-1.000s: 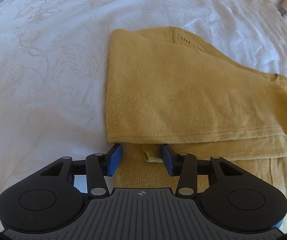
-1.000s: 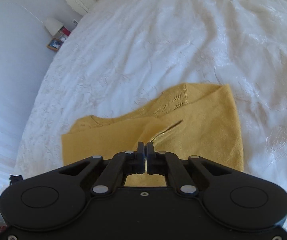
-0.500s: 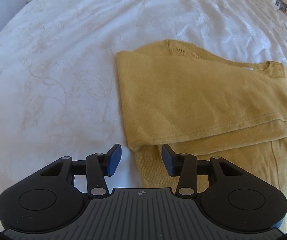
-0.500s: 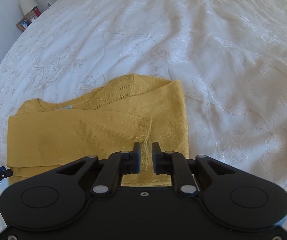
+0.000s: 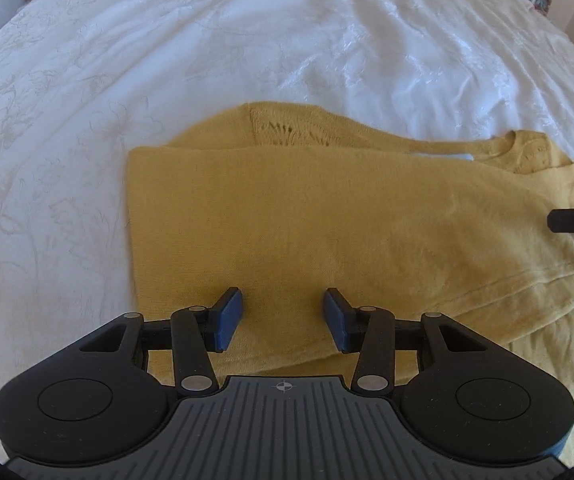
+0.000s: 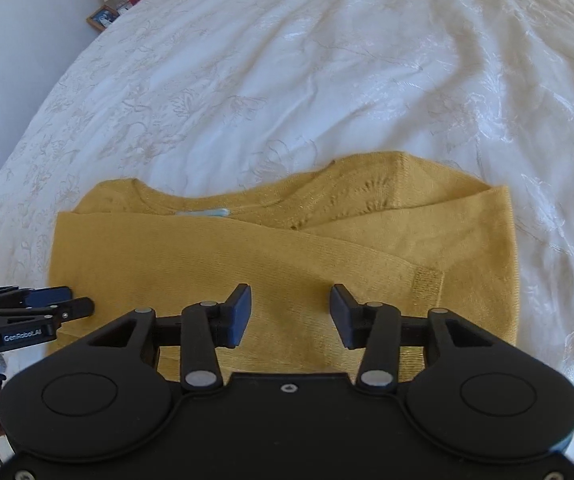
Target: Fold small clothes
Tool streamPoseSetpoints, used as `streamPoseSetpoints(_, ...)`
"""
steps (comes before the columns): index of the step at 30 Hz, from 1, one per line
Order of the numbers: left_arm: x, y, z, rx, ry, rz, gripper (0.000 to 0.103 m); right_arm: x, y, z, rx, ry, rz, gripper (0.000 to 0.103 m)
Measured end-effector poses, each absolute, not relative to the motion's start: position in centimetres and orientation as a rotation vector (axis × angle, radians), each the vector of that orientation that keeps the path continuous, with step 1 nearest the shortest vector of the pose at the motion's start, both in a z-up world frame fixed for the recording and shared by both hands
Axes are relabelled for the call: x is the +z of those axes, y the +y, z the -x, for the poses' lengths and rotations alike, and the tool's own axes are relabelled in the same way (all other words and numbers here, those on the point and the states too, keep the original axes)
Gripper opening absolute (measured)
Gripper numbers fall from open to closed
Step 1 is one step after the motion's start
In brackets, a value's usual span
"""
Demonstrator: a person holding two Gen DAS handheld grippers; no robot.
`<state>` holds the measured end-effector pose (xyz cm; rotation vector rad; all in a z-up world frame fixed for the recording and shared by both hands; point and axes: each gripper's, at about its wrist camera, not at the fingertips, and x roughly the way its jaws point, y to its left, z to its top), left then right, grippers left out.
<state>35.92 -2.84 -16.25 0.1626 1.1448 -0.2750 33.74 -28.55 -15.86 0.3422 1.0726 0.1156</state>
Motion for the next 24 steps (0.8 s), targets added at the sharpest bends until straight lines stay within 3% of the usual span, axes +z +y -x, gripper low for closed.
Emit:
streamPoseSetpoints(5,-16.8,-0.2,-35.1,-0.264,1.161,-0.155,0.045,-17.4,-31.7,-33.0,0.011,1.114,-0.352,0.05)
streamPoseSetpoints(13,-17.0,-0.4,-35.1,-0.252,1.167,-0.133,0.051,-16.1,-33.1,-32.0,-0.043,1.069,-0.352,0.054)
streamPoseSetpoints(15,-17.0,-0.4,-34.9,-0.249,1.167,-0.131,0.055,-16.0,-32.7,-32.3,-0.039,1.067,-0.324,0.059)
streamPoseSetpoints(16,-16.9,-0.4,-35.0,-0.247,1.165,-0.132,0.057,-16.2,-32.5,-32.7,-0.044,1.072,-0.294,0.066)
streamPoseSetpoints(17,-17.0,-0.5,-35.0,-0.247,1.164,-0.132,0.06,-16.4,-32.3,-33.0,-0.05,1.081,-0.27,0.075)
streamPoseSetpoints(18,-17.1,-0.5,-35.0,-0.248,1.161,-0.13,0.063,-16.9,-32.1,-33.5,-0.063,1.101,-0.239,0.076)
streamPoseSetpoints(24,-17.7,-1.4,-35.5,-0.284,1.18,-0.129,0.099,-17.5,-32.3,-34.4,-0.113,1.114,-0.219,0.084)
